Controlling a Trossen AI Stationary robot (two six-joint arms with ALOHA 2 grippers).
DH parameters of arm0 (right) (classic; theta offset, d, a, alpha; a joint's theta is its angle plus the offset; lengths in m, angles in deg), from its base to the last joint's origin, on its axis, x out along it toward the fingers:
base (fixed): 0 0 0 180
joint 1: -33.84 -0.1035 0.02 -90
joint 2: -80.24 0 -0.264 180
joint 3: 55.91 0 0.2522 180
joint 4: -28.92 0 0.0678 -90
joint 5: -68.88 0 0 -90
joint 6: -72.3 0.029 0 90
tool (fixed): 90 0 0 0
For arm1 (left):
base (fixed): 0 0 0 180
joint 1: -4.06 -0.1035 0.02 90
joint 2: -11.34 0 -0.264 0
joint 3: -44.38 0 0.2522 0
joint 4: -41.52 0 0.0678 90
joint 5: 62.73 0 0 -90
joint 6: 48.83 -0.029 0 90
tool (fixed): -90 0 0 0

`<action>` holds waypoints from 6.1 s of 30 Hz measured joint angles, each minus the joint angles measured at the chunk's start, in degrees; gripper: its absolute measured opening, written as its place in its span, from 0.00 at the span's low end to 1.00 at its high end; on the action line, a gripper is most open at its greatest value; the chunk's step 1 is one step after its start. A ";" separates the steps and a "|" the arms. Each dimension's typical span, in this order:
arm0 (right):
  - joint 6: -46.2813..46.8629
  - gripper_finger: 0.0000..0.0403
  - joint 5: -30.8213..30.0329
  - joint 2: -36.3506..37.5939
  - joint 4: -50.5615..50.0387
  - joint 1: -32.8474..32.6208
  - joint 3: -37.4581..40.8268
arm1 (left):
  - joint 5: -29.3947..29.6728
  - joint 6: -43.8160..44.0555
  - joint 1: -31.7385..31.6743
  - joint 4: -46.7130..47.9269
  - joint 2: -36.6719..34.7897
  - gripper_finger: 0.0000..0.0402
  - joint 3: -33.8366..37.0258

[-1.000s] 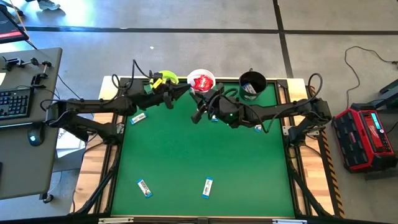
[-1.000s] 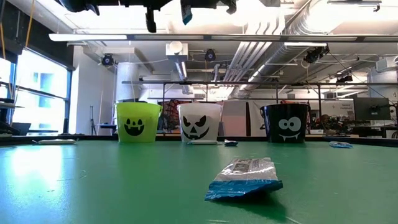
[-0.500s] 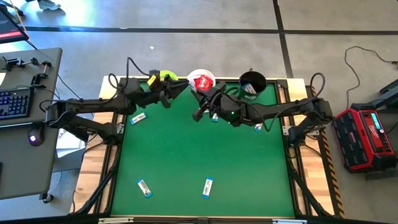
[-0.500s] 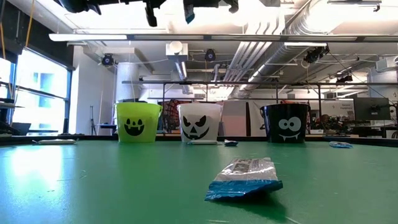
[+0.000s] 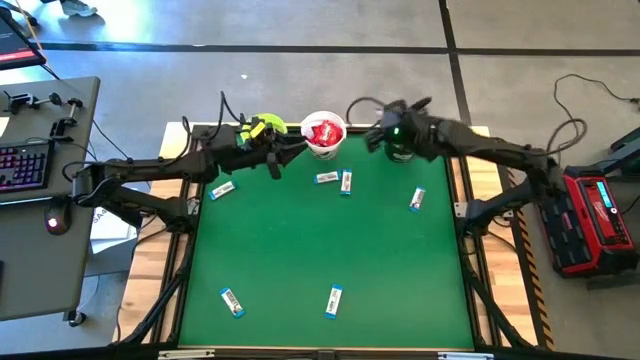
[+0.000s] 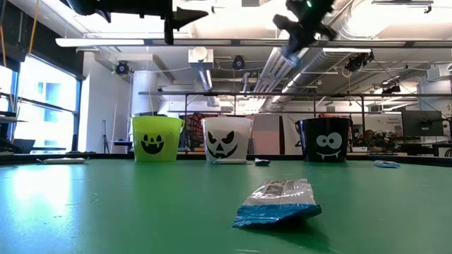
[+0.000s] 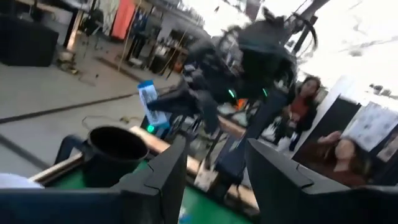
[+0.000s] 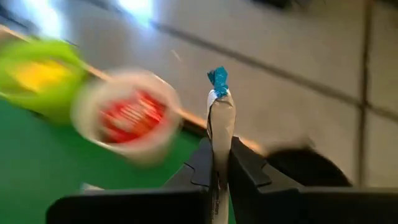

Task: Sort candy by brand, put in halloween buckets
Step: Put the white chocolate bar into the black bucket

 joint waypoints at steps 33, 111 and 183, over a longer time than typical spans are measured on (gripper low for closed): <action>-11.07 0.04 23.85 -24.70 -11.22 30.72 0.28 | 0.24 -2.45 0.15 7.98 0.00 0.38 0.00; 35.87 0.41 18.69 -37.29 9.25 -4.80 2.51 | -8.79 -16.78 4.50 19.06 -11.80 0.14 11.32; 3.66 0.00 20.32 -22.17 -14.18 27.41 -0.85 | -5.21 -13.33 4.49 23.72 -11.76 0.14 11.32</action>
